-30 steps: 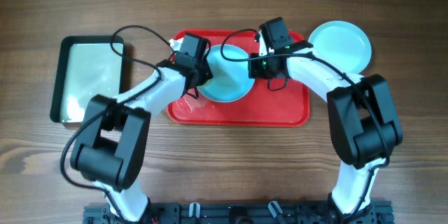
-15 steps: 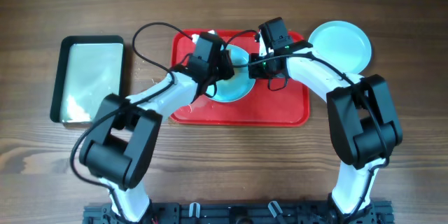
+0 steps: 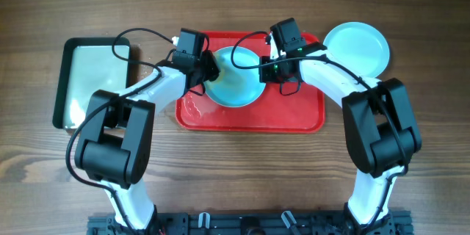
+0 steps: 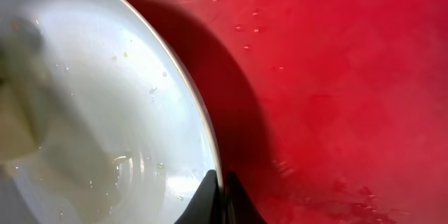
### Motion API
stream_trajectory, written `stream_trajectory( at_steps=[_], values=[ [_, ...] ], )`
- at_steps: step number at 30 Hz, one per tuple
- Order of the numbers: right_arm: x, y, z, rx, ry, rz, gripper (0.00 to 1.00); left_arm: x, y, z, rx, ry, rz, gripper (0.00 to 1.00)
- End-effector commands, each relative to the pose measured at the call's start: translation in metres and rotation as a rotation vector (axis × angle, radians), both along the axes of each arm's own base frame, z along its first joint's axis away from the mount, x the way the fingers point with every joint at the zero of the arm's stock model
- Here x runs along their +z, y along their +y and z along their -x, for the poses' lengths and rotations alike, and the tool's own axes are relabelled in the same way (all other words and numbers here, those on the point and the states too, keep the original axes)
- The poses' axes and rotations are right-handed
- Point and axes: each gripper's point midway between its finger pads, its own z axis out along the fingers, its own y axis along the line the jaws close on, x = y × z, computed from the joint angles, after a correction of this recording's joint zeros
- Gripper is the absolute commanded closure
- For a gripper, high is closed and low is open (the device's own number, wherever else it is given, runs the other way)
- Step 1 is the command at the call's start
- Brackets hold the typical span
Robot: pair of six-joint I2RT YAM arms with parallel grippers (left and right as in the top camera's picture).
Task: Clean dirty plates on tray and stack at the side
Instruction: 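Scrub the pale blue plate with the sponge while the right gripper holds it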
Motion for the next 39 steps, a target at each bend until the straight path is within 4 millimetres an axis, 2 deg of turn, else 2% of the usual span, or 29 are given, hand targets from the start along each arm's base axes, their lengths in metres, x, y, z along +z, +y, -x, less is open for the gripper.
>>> stream_trajectory(
  at_steps=[1, 4, 6, 9, 11, 14, 15, 16, 18, 21, 23, 25, 28, 31, 34, 36, 39],
  values=[
    [-0.003, -0.014, -0.004, -0.01, -0.009, 0.056, 0.96, 0.012, 0.064, -0.006, 0.171, -0.037, -0.154, 0.96],
    [0.001, -0.014, -0.004, 0.003, -0.016, 0.058, 0.96, 0.065, 0.067, -0.017, 0.193, -0.158, -0.115, 0.96],
    [0.007, -0.013, -0.005, 0.009, -0.024, 0.057, 0.96, 0.108, 0.08, -0.021, 0.23, -0.248, -0.089, 0.96],
    [0.026, -0.01, -0.012, 0.058, -0.085, 0.057, 0.96, 0.15, 0.111, -0.017, 0.3, -0.324, -0.075, 0.96],
    [0.041, -0.009, -0.016, 0.076, -0.12, 0.054, 0.96, 0.156, 0.13, -0.013, 0.341, -0.321, -0.083, 0.96],
    [0.067, -0.005, -0.024, 0.091, -0.177, 0.042, 0.96, 0.143, 0.159, -0.005, 0.379, -0.262, -0.116, 0.96],
    [0.073, -0.004, -0.026, 0.096, -0.193, 0.038, 0.96, 0.139, 0.158, -0.004, 0.368, -0.242, -0.088, 0.96],
    [0.08, 0.0, -0.028, 0.1, -0.209, 0.032, 0.96, 0.134, 0.147, -0.005, 0.317, -0.224, -0.007, 0.96],
    [0.08, 0.003, -0.027, 0.085, -0.202, 0.024, 0.96, 0.133, 0.122, -0.01, 0.222, -0.218, 0.112, 0.96],
    [0.073, 0.002, -0.027, 0.004, -0.163, 0.006, 0.96, 0.123, 0.061, -0.006, 0.024, -0.168, 0.296, 0.96],
    [0.074, 0.003, -0.032, 0.012, -0.186, 0.006, 0.96, 0.099, 0.025, 0.002, -0.051, -0.1, 0.304, 0.96],
    [0.073, -0.004, -0.036, -0.008, -0.203, 0.044, 0.96, 0.082, -0.004, 0.009, -0.122, -0.064, 0.299, 0.96],
    [0.067, -0.015, -0.033, -0.03, -0.192, 0.104, 0.96, 0.071, -0.041, 0.02, -0.285, -0.089, 0.249, 0.96],
    [0.056, -0.016, -0.023, -0.022, -0.149, 0.103, 0.96, 0.062, -0.057, 0.02, -0.301, -0.107, 0.198, 0.96],
    [0.036, -0.014, -0.009, -0.004, -0.086, 0.083, 0.96, 0.047, -0.069, 0.026, -0.322, -0.08, 0.185, 0.96],
    [0.018, -0.016, -0.002, -0.025, -0.038, 0.09, 0.96, 0.034, -0.071, 0.028, -0.325, -0.056, 0.172, 0.96],
    [0.0, -0.008, 0.006, -0.005, 0.022, 0.053, 0.96, 0.017, -0.072, 0.025, -0.319, -0.041, 0.17, 0.96]
  ],
)
